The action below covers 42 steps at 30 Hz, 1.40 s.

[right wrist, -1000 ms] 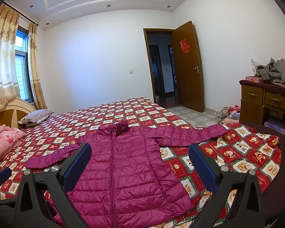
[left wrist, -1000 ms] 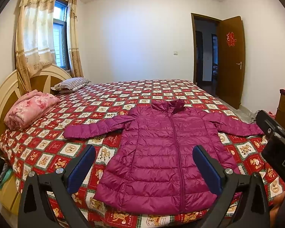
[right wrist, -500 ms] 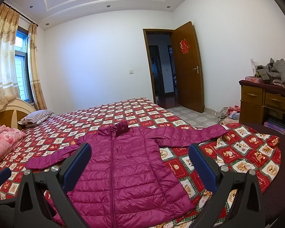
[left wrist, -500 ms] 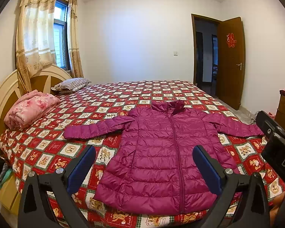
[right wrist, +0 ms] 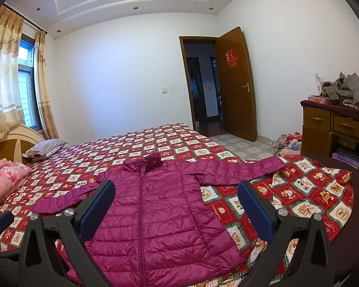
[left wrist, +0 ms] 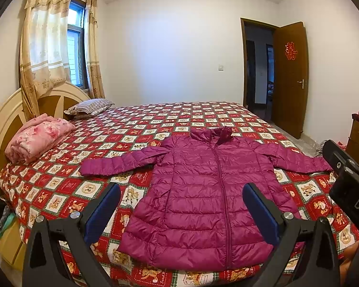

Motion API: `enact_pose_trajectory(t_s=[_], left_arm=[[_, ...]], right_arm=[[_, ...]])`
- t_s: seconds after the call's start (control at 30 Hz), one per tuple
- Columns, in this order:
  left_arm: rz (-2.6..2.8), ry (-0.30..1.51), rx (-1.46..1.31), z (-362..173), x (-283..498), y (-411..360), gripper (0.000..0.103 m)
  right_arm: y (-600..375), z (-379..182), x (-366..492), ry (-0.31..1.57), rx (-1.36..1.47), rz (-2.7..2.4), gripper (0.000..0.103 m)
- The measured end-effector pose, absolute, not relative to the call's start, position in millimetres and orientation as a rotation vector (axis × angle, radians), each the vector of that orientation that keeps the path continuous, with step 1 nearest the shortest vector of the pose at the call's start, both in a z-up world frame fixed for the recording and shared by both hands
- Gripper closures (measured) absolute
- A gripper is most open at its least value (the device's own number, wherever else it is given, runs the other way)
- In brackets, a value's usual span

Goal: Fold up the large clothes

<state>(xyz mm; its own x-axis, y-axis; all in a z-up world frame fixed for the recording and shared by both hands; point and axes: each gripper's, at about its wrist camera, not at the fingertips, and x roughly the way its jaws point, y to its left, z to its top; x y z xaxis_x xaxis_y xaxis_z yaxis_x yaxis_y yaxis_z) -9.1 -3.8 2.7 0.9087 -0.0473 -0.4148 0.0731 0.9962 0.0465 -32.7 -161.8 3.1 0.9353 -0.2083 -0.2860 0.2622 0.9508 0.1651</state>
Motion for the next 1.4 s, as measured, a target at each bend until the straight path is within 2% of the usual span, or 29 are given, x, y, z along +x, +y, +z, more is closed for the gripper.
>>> enact_pose_trajectory(t_s=[1.0,1.27,1.4], left_arm=[[-0.084,0.472,0.066,-13.3,8.7,-9.7,0.001],[-0.107,0.520,0.085,-32.7,38.7,-16.2,0.001],[-0.119,0.576,0.066,-44.1,65.5,-14.4,0.001]], right_arm=[[-173.6,-10.7,-22.0,0.318,0.227,-0.261,0.000],[-192.0,-27.4,-9.2,0.325,0.272,-0.299,0.000],[-207.6,-43.2,4.4,0.388,0.301,-0.337,0.000]])
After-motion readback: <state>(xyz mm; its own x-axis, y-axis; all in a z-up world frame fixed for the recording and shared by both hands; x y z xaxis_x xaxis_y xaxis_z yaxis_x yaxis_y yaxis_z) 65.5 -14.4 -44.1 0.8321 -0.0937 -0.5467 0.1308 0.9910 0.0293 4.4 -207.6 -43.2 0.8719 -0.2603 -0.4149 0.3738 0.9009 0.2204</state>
